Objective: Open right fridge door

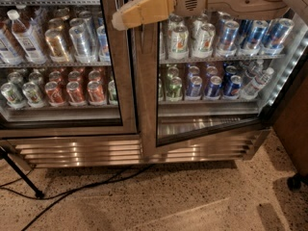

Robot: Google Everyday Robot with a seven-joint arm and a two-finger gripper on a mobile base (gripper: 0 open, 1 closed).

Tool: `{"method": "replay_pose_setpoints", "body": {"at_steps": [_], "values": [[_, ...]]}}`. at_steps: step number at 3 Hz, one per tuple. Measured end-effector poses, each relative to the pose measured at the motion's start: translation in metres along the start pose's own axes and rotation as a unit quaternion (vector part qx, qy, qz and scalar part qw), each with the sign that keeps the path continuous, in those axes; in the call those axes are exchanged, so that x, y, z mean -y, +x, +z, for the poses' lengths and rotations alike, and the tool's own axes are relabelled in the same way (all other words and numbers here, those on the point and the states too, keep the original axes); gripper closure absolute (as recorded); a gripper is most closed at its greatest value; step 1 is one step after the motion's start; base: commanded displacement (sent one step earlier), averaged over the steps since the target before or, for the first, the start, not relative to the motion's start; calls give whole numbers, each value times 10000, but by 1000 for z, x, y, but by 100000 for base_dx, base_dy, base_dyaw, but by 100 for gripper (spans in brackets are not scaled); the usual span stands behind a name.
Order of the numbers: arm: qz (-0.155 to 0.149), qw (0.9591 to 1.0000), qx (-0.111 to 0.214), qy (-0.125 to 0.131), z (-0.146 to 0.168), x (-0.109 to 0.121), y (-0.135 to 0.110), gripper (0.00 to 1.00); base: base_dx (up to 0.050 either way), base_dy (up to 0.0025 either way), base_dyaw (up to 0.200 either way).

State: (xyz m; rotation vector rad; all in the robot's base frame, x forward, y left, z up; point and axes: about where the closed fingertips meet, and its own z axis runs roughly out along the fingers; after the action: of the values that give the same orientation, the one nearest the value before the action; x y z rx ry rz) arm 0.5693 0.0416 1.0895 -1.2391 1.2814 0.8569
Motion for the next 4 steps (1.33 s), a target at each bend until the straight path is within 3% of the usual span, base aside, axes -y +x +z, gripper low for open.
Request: {"method": "replay_pose_setpoints", "body": {"at_steps": [4], "values": [[116,9998,-165,-83,-8,-9,2,0,0,0,0]]}}
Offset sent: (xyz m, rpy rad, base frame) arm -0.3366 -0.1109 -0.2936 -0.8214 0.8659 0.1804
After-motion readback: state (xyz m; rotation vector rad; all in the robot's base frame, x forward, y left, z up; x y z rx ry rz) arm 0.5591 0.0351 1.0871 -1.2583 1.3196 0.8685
